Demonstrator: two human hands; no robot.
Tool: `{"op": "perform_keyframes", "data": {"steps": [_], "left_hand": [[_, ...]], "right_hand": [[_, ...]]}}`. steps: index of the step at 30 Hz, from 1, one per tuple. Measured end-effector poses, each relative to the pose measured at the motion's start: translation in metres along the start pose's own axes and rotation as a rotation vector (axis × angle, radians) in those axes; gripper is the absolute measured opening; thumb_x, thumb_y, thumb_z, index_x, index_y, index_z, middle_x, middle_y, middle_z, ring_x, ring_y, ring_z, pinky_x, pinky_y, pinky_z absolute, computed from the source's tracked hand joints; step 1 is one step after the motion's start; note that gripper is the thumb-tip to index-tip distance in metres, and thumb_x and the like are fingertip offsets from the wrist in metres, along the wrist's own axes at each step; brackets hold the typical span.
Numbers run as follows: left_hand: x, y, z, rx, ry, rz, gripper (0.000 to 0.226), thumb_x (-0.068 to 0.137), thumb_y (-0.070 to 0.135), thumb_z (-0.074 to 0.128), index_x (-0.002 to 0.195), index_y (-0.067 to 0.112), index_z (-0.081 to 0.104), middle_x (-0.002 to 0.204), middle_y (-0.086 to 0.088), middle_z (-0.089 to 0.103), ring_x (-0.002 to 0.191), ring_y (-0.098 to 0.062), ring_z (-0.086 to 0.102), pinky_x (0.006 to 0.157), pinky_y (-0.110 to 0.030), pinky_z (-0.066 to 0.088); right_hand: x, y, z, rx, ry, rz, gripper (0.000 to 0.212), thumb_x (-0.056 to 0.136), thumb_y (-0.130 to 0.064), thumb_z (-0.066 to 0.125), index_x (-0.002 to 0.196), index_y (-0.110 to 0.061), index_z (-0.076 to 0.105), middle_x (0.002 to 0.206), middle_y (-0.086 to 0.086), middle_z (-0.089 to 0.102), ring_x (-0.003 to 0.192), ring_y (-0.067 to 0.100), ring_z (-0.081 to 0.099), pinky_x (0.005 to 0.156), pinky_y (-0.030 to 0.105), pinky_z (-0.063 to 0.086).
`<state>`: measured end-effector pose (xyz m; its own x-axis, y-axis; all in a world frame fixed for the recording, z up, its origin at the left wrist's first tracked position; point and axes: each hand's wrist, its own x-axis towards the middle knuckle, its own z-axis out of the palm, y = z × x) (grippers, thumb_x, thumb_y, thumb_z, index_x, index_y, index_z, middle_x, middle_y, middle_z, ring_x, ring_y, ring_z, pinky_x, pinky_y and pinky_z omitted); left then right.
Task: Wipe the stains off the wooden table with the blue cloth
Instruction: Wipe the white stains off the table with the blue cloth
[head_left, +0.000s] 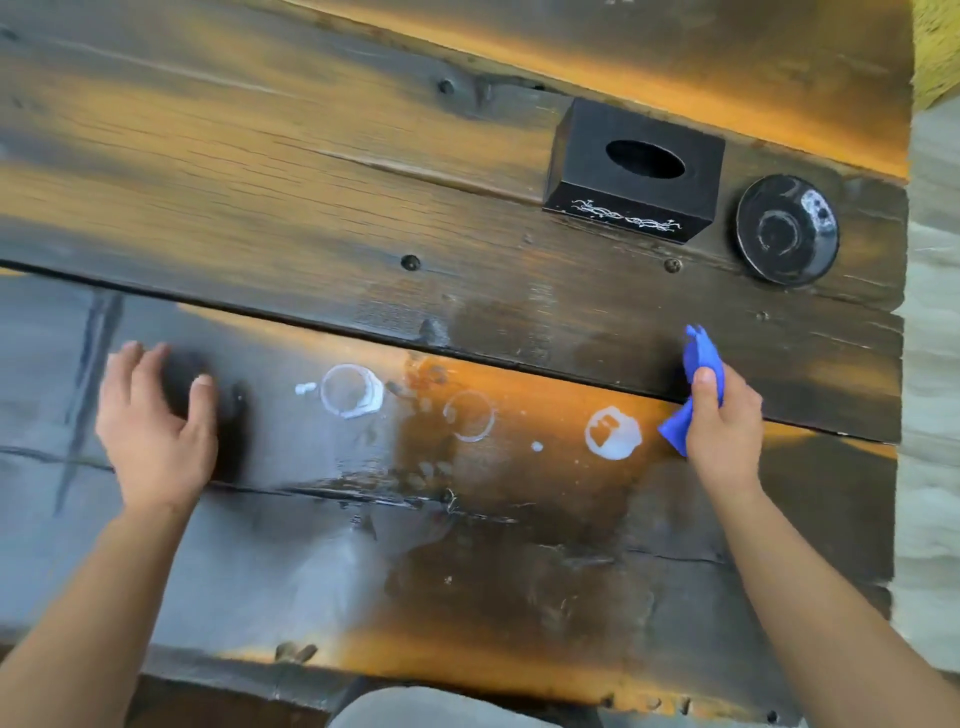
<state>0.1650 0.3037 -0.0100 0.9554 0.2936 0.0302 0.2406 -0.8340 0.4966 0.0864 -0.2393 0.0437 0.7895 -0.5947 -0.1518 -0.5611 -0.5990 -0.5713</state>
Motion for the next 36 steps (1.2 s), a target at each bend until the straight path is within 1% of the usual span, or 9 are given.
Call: {"op": "perform_keyframes", "data": {"steps": [2,3,5,9,13,16,22,29,36], "left_hand": [[-0.022,-0.02,-0.007,0.136,-0.016,0.005,0.057,0.099,0.041,0.051,0.145,0.008,0.053,0.158,-0.02,0.043,0.15,-0.038,0.035,0.123,-0.052,0.026],[-0.032,-0.025,-0.01,0.199,-0.044,-0.029,0.06,0.098,0.044,0.048,0.149,0.012,0.05,0.161,-0.017,0.04,0.154,-0.037,0.03,0.124,-0.053,0.021],[-0.047,-0.028,-0.011,0.279,-0.109,-0.099,0.066,0.099,0.051,0.039,0.157,0.019,0.039,0.169,-0.011,0.029,0.16,-0.031,0.017,0.126,-0.054,0.01],[-0.051,-0.027,-0.009,0.312,-0.135,-0.118,0.067,0.101,0.053,0.032,0.162,0.025,0.031,0.174,-0.005,0.02,0.162,-0.024,0.008,0.128,-0.051,0.003],[-0.052,-0.03,-0.008,0.311,-0.131,-0.122,0.067,0.101,0.052,0.031,0.163,0.026,0.03,0.174,-0.004,0.019,0.162,-0.023,0.008,0.128,-0.051,0.003],[-0.051,-0.032,-0.008,0.3,-0.124,-0.114,0.067,0.101,0.052,0.032,0.163,0.026,0.03,0.174,-0.004,0.02,0.162,-0.024,0.009,0.128,-0.052,0.004],[-0.05,-0.035,-0.007,0.295,-0.124,-0.103,0.066,0.103,0.051,0.033,0.164,0.026,0.028,0.175,-0.004,0.017,0.162,-0.024,0.008,0.128,-0.053,0.003],[-0.05,-0.037,-0.007,0.285,-0.126,-0.075,0.067,0.103,0.052,0.032,0.164,0.026,0.027,0.175,-0.004,0.017,0.162,-0.025,0.008,0.128,-0.055,0.004],[-0.051,-0.039,-0.008,0.278,-0.101,-0.046,0.066,0.103,0.051,0.035,0.163,0.023,0.032,0.173,-0.006,0.023,0.161,-0.028,0.015,0.127,-0.057,0.008]], "right_hand": [[-0.022,-0.034,0.017,0.029,-0.091,-0.146,0.029,0.11,-0.033,0.034,0.098,-0.041,0.059,0.094,-0.009,0.061,0.103,0.028,0.052,0.093,0.044,0.043],[-0.031,-0.05,0.03,0.03,-0.135,-0.201,0.034,0.109,-0.034,0.033,0.116,-0.029,0.066,0.113,-0.005,0.065,0.118,0.025,0.05,0.105,0.042,0.04],[-0.046,-0.089,0.059,0.053,-0.209,-0.298,0.044,0.107,-0.033,0.038,0.139,-0.015,0.061,0.137,-0.004,0.061,0.13,0.016,0.041,0.114,0.03,0.029],[-0.068,-0.169,0.127,-0.024,-0.386,-0.567,0.049,0.104,-0.041,0.041,0.141,-0.014,0.061,0.147,0.003,0.06,0.132,0.029,0.045,0.112,0.038,0.03],[-0.082,-0.237,0.194,-0.108,-0.515,-0.716,0.05,0.104,-0.044,0.045,0.148,-0.021,0.055,0.156,-0.003,0.051,0.141,0.027,0.04,0.107,0.046,0.038],[-0.082,-0.26,0.235,-0.324,-0.562,-0.83,0.052,0.107,-0.051,0.037,0.156,-0.033,0.041,0.166,-0.009,0.034,0.152,0.024,0.025,0.112,0.046,0.032],[-0.088,-0.253,0.256,-0.565,-0.54,-0.921,0.069,0.095,-0.075,0.029,0.159,-0.05,0.019,0.174,-0.009,0.004,0.16,0.024,-0.007,0.126,0.05,0.006],[-0.132,-0.225,0.243,-0.635,-0.567,-1.077,0.064,0.099,-0.07,0.027,0.159,-0.051,0.016,0.174,-0.009,0.007,0.161,0.026,-0.001,0.127,0.053,0.011],[-0.187,-0.184,0.224,-0.628,-0.625,-1.191,0.059,0.105,-0.056,0.03,0.161,-0.04,0.022,0.172,-0.01,0.014,0.161,0.021,0.006,0.127,0.046,0.016]]}}
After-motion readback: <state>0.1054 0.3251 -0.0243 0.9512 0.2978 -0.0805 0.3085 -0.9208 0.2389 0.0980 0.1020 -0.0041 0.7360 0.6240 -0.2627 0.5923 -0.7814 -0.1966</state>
